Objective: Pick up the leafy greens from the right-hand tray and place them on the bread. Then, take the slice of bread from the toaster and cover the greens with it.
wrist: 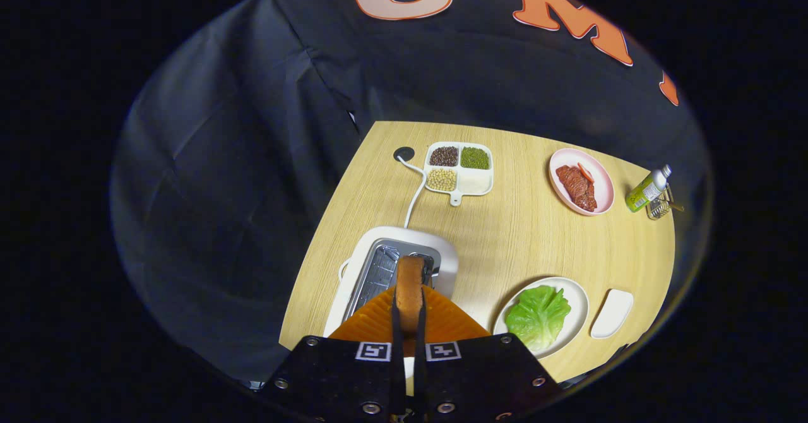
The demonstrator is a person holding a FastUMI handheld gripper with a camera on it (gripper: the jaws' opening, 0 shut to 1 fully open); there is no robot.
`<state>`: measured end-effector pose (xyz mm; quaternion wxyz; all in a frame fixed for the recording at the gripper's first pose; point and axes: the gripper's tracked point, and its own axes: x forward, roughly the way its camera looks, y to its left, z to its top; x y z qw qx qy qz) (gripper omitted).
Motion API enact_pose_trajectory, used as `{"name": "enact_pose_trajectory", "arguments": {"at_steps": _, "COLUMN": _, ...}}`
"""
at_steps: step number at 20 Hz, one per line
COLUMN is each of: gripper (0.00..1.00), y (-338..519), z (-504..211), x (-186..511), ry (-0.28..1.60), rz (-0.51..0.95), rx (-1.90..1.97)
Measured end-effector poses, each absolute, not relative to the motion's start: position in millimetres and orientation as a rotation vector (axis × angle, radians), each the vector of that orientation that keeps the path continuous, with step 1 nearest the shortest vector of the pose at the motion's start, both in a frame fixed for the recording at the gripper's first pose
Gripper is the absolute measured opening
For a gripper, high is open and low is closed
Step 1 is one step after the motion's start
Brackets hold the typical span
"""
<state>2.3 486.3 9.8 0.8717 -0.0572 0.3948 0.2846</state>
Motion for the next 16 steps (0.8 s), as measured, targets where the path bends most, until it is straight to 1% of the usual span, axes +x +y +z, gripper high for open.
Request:
{"name": "enact_pose_trajectory", "arguments": {"at_steps": 4, "gripper": 0.05, "y": 468, "z": 36, "x": -2, "ry": 0.785, "rz": 0.614, "rx": -0.085}}
{"name": "enact_pose_trajectory", "arguments": {"at_steps": 10, "gripper": 0.05, "y": 416, "z": 60, "x": 4, "ry": 0.728, "rz": 0.593, "rx": -0.044}}
{"name": "enact_pose_trajectory", "arguments": {"at_steps": 16, "gripper": 0.05, "y": 359, "z": 34, "x": 16, "ry": 0.765, "rz": 0.549, "rx": 0.008}}
